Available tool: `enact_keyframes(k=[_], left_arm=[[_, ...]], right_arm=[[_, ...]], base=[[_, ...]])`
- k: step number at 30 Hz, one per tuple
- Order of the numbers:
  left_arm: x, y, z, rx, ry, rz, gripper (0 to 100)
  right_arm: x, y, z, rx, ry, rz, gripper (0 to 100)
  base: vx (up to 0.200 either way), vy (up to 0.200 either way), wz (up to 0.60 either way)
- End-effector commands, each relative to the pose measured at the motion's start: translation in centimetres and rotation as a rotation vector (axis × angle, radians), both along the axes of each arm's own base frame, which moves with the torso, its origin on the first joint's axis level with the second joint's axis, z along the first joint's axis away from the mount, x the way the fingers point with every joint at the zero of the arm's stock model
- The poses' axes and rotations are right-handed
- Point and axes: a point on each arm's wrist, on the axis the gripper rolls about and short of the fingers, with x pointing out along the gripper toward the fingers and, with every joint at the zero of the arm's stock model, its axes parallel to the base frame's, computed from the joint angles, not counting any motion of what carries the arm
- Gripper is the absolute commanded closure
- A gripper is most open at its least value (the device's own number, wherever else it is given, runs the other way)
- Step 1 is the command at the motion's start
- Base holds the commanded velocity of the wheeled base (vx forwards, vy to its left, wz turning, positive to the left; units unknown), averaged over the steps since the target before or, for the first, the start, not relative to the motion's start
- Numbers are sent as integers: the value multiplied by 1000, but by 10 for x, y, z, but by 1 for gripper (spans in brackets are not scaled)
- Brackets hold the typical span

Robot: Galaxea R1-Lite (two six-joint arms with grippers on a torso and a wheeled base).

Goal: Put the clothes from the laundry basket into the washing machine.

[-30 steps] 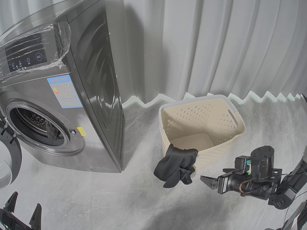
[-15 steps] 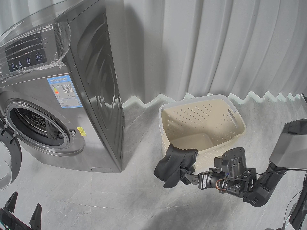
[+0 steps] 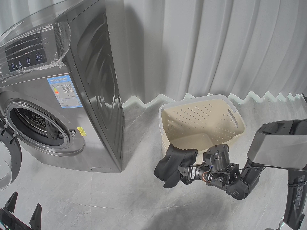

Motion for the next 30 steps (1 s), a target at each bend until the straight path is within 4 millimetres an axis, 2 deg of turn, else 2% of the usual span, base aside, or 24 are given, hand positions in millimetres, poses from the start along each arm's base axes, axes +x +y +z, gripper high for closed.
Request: enact_keyframes(k=[1, 8, 13, 14, 24, 28, 30], left_arm=[[0, 0, -4, -1, 0, 0, 0], [0, 0, -4, -2, 0, 0, 0], [0, 0, -4, -2, 1, 2, 0], [0, 0, -4, -2, 0, 0, 0], [0, 0, -4, -4, 1, 3, 0], [0, 0, -4, -5, 0, 3, 0], [0, 0, -4, -5, 0, 5, 0]], right_arm=[[11, 3, -12, -1, 9, -13, 0], [30, 7, -21, 13, -21, -56, 0], [32, 10, -23, 24, -27, -62, 0], [33, 11, -22, 32, -31, -65, 100], [32, 15, -20, 79, -23, -78, 100], [27, 15, -11, 100, -32, -80, 100], [19, 12, 8, 119, -62, -69, 100]], base=[[0, 0, 0], [0, 0, 0], [0, 0, 0], [0, 0, 0], [0, 0, 0], [0, 0, 0], [0, 0, 0]])
